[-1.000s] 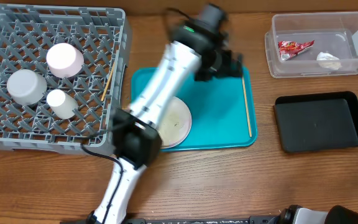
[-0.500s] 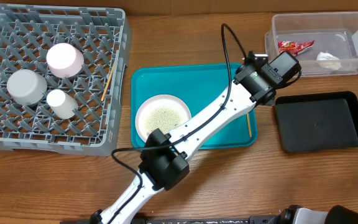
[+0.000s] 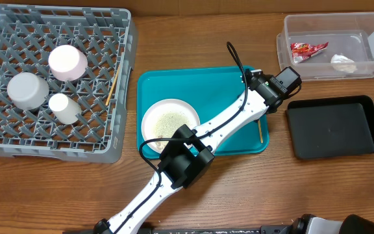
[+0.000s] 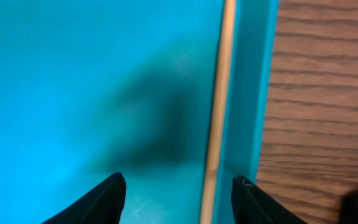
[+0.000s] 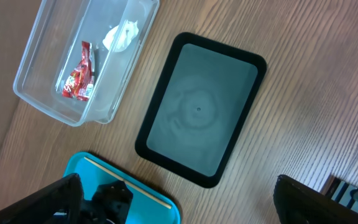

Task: Sort waste into correct bins and load items into the dishwasher
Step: 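Lower the left gripper onto the second chopstick and close on it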

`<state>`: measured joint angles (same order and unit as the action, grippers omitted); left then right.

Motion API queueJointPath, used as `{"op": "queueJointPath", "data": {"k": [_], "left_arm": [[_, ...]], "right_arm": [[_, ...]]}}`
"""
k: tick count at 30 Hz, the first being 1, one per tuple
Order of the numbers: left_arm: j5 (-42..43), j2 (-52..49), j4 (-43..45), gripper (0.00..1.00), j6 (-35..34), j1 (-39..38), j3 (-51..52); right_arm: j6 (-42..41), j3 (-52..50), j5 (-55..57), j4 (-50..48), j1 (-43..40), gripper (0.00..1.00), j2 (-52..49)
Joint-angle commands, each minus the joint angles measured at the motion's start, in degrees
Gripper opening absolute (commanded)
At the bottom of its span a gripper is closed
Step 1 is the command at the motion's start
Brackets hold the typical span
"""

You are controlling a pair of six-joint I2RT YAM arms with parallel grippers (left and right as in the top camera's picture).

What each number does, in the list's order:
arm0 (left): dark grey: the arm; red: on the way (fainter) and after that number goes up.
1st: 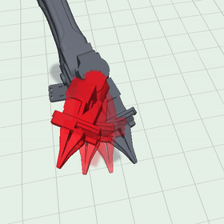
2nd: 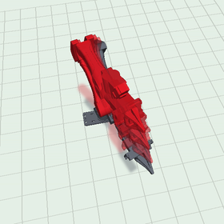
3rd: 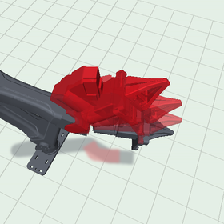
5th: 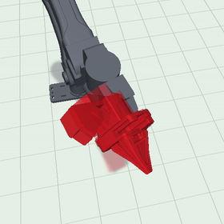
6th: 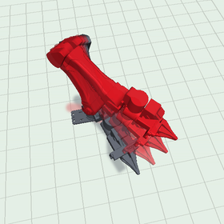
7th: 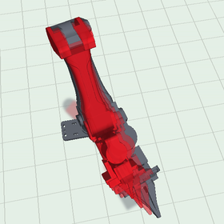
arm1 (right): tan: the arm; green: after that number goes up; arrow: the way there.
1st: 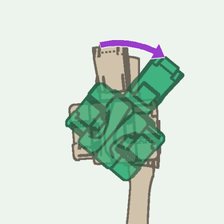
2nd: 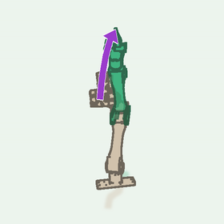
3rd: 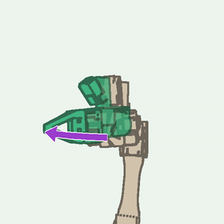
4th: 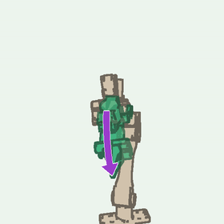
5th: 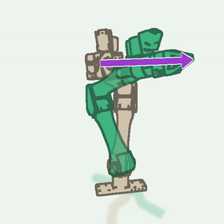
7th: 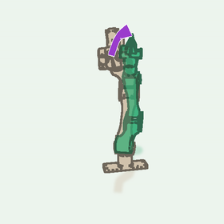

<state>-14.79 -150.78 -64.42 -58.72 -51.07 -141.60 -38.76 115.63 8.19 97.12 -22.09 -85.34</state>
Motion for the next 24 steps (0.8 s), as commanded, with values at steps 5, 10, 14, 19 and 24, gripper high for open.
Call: {"op": "queueJointPath", "data": {"k": [5, 10, 14, 19, 24], "left_arm": [[0.2, -0.8, 0.2, 0.54, -1.7, 0.0, 0.0], [-0.9, -1.3, 0.0, 0.54, -1.0, 0.0, 0.0], [-1.1, -1.7, 0.0, 0.53, 0.5, -0.1, 0.0], [-5.2, -1.8, 0.1, 0.51, 0.9, -0.7, 0.0], [-8.1, -1.8, 0.3, 0.51, 2.6, -1.5, 0.0]], "right_arm": [[-0.1, -0.2, 0.8, -0.1, -0.2, 1.00, 0.7], [-0.1, -0.2, 0.8, -0.1, -0.2, 1.00, 0.7], [-0.1, -0.2, 0.8, -0.1, -0.2, 1.00, 0.7], [-0.1, -0.2, 0.8, -0.1, -0.2, 0.99, 0.7], [-0.1, -0.2, 0.8, -0.1, -0.2, 1.00, 0.7]]}}
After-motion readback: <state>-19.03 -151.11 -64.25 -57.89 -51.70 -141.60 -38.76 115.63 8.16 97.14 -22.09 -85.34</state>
